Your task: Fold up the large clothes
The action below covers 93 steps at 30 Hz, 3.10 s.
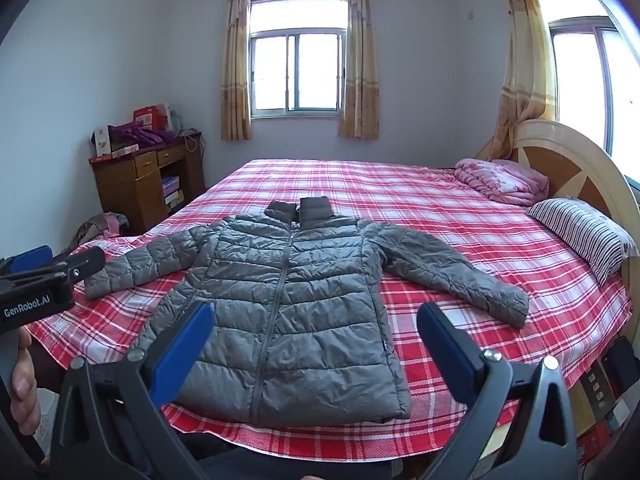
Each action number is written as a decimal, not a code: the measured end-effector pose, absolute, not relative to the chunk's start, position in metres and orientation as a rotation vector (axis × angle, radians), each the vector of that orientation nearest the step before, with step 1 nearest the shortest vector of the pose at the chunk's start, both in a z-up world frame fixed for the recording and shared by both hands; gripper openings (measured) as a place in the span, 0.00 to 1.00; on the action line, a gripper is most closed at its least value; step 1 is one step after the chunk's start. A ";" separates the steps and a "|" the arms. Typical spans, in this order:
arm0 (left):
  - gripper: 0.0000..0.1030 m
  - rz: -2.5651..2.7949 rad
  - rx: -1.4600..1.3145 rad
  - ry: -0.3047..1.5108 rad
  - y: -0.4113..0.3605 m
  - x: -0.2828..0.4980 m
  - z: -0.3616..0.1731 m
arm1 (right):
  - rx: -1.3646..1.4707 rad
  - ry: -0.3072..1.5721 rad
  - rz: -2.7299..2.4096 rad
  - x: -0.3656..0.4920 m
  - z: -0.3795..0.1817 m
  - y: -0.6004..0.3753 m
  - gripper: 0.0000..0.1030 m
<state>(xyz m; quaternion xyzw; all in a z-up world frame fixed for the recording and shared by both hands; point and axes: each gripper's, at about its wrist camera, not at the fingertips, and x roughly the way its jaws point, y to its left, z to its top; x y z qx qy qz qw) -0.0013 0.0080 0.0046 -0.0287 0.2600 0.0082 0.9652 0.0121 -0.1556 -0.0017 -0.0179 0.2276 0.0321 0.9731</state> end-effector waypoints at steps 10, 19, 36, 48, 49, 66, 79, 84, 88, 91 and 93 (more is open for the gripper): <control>0.99 0.006 -0.067 0.507 0.008 -0.005 0.007 | -0.023 0.465 0.070 0.017 -0.004 -0.154 1.00; 0.99 0.001 -0.069 0.500 0.006 -0.005 0.007 | 0.019 0.481 0.120 0.019 -0.006 -0.159 1.00; 0.99 -0.002 -0.033 0.508 0.005 -0.003 0.005 | -0.029 0.476 0.090 0.019 -0.008 -0.154 1.00; 0.99 -0.003 -0.022 0.518 0.004 0.000 0.000 | -0.030 0.477 0.088 0.019 -0.008 -0.154 1.00; 0.99 -0.003 -0.022 0.518 0.005 0.000 0.000 | -0.032 0.477 0.088 0.020 -0.008 -0.154 1.00; 0.99 -0.008 -0.019 0.523 0.003 0.001 -0.002 | -0.034 0.479 0.089 0.021 -0.010 -0.155 1.00; 0.99 -0.013 -0.015 0.528 0.000 0.001 -0.003 | -0.032 0.487 0.093 0.024 -0.012 -0.159 1.00; 0.99 -0.056 -0.042 0.590 0.003 0.013 -0.012 | -0.030 0.481 0.097 0.025 -0.013 -0.160 1.00; 0.99 -0.133 -0.094 0.688 0.005 0.038 -0.031 | -0.005 0.475 0.123 0.037 -0.018 -0.172 1.00; 0.99 -0.134 -0.080 0.690 0.002 0.056 -0.035 | 0.008 0.491 0.115 0.060 -0.030 -0.191 1.00; 0.99 -0.126 -0.039 0.692 0.001 0.073 -0.036 | 0.039 0.516 0.082 0.078 -0.041 -0.211 1.00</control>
